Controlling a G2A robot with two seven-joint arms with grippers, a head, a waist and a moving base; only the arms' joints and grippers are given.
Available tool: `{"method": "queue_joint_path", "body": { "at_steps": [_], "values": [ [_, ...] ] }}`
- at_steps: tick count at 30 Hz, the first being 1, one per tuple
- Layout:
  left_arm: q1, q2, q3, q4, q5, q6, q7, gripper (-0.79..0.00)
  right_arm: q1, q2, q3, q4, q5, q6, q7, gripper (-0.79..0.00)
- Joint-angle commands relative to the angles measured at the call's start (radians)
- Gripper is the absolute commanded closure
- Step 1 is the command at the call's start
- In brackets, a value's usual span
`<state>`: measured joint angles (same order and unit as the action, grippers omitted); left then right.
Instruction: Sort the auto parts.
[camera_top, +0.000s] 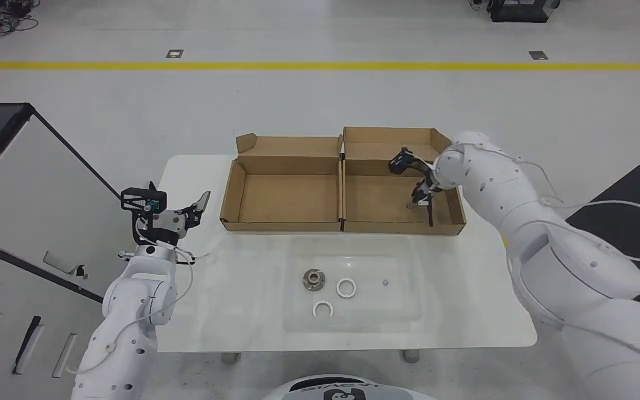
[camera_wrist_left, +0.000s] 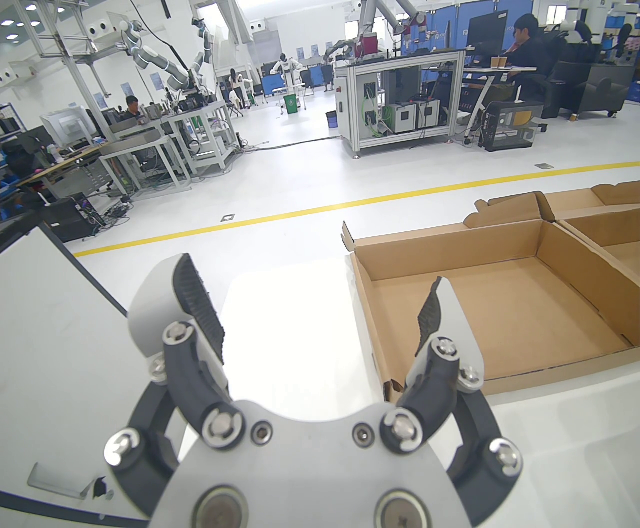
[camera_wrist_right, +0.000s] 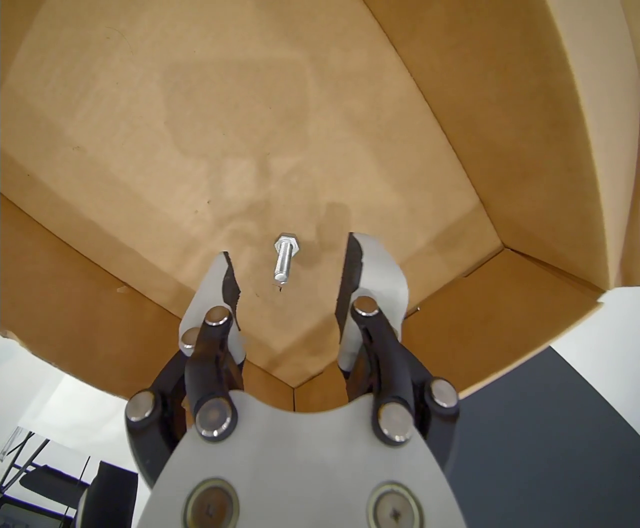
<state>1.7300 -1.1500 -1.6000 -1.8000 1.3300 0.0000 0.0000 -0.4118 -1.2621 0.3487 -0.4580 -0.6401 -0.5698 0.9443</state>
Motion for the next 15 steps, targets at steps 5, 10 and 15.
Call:
{"method": "queue_joint_path", "body": {
  "at_steps": [5,10,15],
  "values": [
    [0.000,0.000,0.000,0.000,0.000,0.000,0.000,-0.785,0.023,0.012,0.015,-0.012,-0.038,-0.028,-0.044,-0.785],
    [0.000,0.000,0.000,0.000,0.000,0.000,0.000,-0.785,0.055,0.037,0.039,-0.051,-0.070,-0.082,-0.072,-0.785],
    [0.000,0.000,0.000,0.000,0.000,0.000,0.000,-0.785,0.058,0.076,0.072,-0.152,-0.083,-0.132,-0.060,-0.785]
  ]
}}
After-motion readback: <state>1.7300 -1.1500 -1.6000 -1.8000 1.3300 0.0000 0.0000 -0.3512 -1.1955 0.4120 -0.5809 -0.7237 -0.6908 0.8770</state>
